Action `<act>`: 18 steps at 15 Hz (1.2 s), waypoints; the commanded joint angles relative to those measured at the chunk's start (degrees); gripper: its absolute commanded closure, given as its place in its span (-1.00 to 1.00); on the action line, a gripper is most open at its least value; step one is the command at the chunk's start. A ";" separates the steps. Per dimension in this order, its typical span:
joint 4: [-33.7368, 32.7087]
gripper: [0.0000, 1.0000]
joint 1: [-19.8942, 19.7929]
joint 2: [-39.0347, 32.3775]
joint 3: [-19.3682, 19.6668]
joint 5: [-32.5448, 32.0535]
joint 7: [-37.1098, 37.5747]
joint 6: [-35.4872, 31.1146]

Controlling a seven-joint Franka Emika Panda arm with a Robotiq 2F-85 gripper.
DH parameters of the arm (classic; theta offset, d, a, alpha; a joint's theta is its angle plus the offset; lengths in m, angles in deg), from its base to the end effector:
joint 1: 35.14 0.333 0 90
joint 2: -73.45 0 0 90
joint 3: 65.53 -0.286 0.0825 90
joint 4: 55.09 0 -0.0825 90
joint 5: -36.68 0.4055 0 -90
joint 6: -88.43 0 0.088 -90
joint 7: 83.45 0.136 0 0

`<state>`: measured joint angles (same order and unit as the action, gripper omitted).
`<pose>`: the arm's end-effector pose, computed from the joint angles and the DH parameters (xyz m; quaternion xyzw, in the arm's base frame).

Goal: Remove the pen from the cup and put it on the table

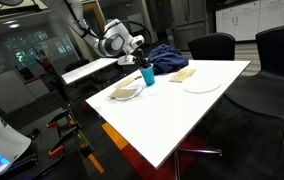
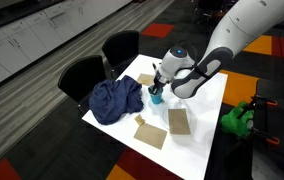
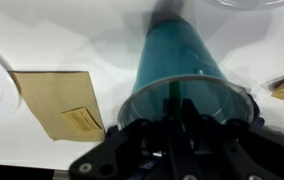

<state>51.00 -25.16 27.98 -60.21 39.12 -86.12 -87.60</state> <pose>0.6626 0.0518 0.0723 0.9746 0.0625 0.2142 0.0197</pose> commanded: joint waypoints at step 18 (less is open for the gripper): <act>18.08 0.93 0.15 20.77 -0.05 -1.69 1.35 -7.52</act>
<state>62.52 -25.07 42.01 -60.10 39.06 -86.12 -93.17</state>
